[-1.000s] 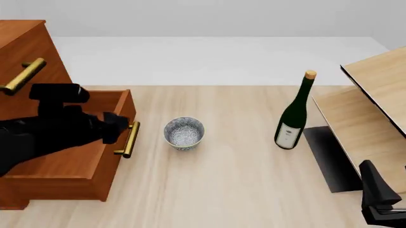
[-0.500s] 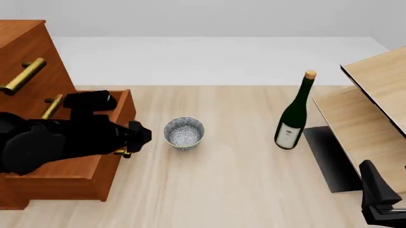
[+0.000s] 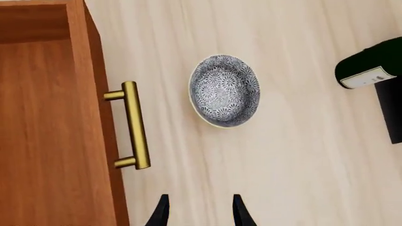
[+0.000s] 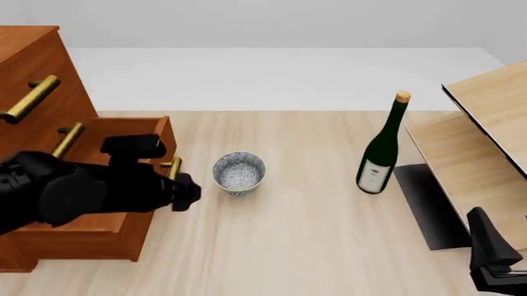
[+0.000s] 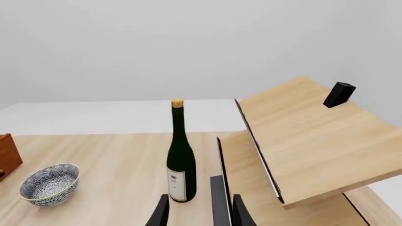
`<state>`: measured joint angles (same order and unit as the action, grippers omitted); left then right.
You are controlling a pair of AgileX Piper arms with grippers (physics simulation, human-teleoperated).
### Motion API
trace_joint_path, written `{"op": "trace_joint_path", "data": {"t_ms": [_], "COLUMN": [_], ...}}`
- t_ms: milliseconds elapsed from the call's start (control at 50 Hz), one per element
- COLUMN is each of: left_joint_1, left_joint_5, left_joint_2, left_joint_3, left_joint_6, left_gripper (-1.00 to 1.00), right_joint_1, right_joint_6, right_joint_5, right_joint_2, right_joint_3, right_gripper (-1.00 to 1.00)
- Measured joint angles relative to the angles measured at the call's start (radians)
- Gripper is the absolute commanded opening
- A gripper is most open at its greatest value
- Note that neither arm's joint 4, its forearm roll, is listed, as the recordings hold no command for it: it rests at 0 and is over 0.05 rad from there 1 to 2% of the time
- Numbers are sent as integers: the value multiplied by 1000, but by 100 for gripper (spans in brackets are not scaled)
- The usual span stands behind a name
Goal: Close the bottom drawer of the cabinet and open the top drawer.
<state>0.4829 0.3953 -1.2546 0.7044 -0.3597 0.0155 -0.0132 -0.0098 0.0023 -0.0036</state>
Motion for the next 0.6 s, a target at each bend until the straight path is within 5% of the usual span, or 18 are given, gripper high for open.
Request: {"op": "trace_joint_path", "data": {"t_ms": [600], "left_joint_1": [-128], "left_joint_5": [8], "left_joint_2": [-57], "left_joint_3": [-16], "left_joint_6": [165], "left_gripper": [100], "right_joint_1": [8], "right_joint_6": [-5], "right_joint_5": [-1], "right_joint_2": [-1], "right_joint_3": [-1], "right_gripper": [100]}}
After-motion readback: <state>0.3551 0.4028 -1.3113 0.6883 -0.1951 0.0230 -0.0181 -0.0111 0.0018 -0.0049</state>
